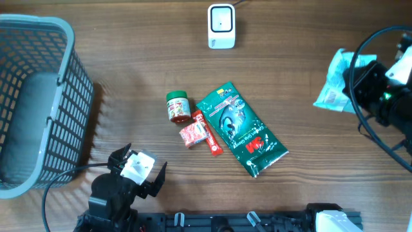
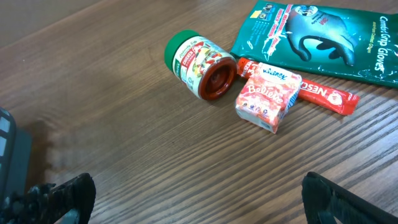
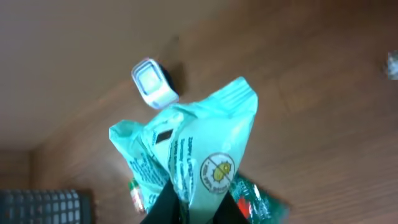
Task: Scan the item barcode
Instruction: 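Lift the tissue pack and hold it in front of the scanner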
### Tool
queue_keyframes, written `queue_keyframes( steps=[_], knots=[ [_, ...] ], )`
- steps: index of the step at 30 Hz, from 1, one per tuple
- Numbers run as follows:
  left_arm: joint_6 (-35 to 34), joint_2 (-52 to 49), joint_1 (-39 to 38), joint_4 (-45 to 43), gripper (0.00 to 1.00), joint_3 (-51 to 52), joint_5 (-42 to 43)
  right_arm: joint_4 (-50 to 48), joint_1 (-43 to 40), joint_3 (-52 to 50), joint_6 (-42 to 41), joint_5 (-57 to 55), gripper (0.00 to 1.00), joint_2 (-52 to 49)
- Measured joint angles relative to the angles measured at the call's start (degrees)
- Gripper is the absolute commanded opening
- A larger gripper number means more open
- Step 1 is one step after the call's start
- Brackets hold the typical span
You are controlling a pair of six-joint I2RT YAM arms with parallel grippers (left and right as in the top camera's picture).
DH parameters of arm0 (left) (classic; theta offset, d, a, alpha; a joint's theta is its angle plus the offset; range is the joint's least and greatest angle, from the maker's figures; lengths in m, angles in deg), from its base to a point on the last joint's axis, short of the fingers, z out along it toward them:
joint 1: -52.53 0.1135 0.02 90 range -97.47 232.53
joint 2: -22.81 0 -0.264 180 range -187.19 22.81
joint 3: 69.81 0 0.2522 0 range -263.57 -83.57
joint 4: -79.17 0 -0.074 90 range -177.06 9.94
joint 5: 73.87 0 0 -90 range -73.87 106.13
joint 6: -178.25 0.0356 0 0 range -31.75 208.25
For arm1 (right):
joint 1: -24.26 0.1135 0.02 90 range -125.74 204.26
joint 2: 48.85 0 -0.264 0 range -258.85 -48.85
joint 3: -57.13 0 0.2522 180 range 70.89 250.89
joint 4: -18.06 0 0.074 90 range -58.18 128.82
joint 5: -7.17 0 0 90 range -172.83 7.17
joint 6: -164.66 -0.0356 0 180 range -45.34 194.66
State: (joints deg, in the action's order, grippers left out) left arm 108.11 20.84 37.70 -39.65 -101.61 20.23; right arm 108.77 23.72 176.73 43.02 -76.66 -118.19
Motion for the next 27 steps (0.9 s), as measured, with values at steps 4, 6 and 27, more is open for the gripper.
queue_keyframes(
  steps=[4, 6, 27],
  knots=[
    [0.0, 0.0, 0.0, -0.02, 1.0, 0.0, 0.0, -11.34, 0.0, -0.04, 5.25, 3.17, 0.04, 3.19],
    [0.0, 0.0, 0.0, 0.0, 1.0, 0.0, 0.0, -14.23, 0.0, -0.04, 8.39, 4.44, 0.04, 3.69],
    [0.02, 0.0, 0.0, 0.02, 1.0, 0.02, -0.2, -114.95, 33.77, -0.7, 70.18, -66.66, 0.04, -61.02]
  ],
)
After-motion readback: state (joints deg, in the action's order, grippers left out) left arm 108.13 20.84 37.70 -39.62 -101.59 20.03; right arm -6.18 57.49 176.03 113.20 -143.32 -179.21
